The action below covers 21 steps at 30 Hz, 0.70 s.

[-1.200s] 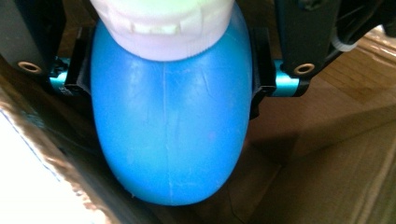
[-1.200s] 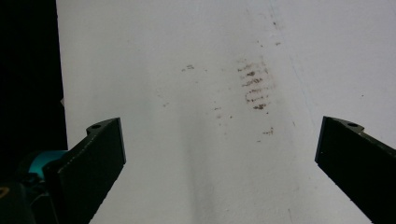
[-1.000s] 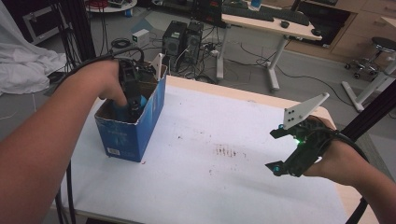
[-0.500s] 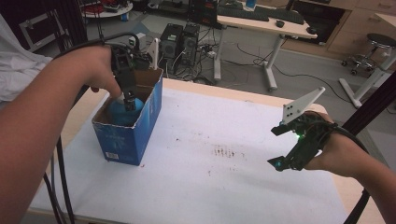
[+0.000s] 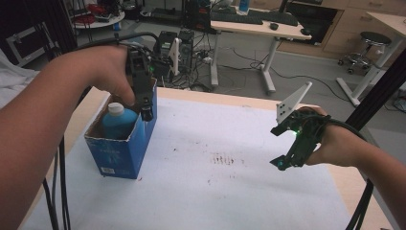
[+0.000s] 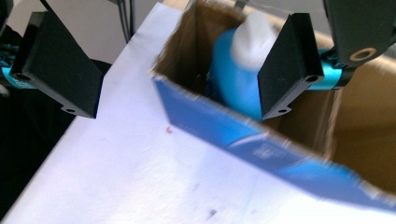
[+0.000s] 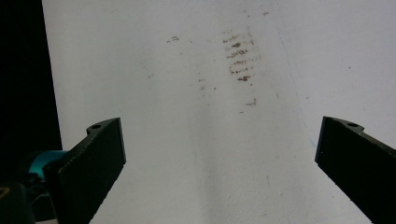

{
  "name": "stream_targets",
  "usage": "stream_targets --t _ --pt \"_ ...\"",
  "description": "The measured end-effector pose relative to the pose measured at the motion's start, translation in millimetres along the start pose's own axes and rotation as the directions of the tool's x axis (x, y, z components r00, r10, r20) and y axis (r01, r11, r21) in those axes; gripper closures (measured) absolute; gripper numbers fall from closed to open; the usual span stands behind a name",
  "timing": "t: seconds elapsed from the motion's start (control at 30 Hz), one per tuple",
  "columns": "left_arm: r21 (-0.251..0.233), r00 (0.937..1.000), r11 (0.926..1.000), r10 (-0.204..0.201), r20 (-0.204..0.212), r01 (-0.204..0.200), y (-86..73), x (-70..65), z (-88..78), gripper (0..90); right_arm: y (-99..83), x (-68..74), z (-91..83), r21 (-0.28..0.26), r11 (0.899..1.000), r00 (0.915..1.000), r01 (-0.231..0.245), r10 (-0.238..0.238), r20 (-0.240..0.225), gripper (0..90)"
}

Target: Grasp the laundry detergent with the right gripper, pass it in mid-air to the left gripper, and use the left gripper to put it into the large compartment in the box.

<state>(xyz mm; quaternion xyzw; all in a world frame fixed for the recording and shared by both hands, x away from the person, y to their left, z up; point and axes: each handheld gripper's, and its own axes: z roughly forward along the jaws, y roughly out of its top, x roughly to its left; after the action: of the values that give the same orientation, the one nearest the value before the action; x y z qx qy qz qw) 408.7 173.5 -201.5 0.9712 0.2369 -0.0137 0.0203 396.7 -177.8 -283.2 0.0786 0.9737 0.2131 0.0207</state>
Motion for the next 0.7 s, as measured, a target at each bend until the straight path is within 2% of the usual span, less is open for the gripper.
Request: stream_targets --t 0.03,0.13,0.17,0.4,0.47,0.6,0.7 --pt "0.011 0.9993 0.9994 0.033 0.017 -0.033 7.0 -5.3 4.0 12.9 0.5 1.0 2.3 0.019 1.0 1.0 0.006 -0.005 -0.002 1.0" --pt "0.026 0.9982 0.9981 0.055 0.024 -0.055 13.4 -9.6 8.3 10.0 0.4 1.6 3.5 0.027 1.0 1.0 0.007 -0.007 -0.002 1.0" --pt "0.029 0.9963 0.9962 0.081 0.029 -0.082 19.2 -12.4 11.7 9.4 0.0 1.5 3.6 0.034 0.999 1.0 0.009 -0.009 -0.003 1.0" --pt "0.049 0.9901 0.9894 0.135 0.037 -0.137 31.2 -19.5 21.1 5.5 2.1 -0.6 2.0 0.072 0.997 0.9999 0.014 -0.014 0.002 1.0" --pt "0.054 0.9883 0.9871 0.149 0.031 -0.151 33.5 -22.0 23.7 1.9 4.7 -0.2 1.2 0.09 0.996 0.9997 0.022 -0.023 0.004 1.0" --pt "0.054 0.9825 0.9817 0.18 0.047 -0.183 39.2 -26.3 30.3 1.6 10.6 0.8 -1.9 0.108 0.993 0.9993 0.036 -0.037 0.005 1.0" --pt "0.058 0.9804 0.9796 0.19 0.054 -0.193 43.9 -28.6 34.5 1.6 13.2 -0.8 -2.9 0.127 0.991 0.9988 0.047 -0.049 0.006 1.0"
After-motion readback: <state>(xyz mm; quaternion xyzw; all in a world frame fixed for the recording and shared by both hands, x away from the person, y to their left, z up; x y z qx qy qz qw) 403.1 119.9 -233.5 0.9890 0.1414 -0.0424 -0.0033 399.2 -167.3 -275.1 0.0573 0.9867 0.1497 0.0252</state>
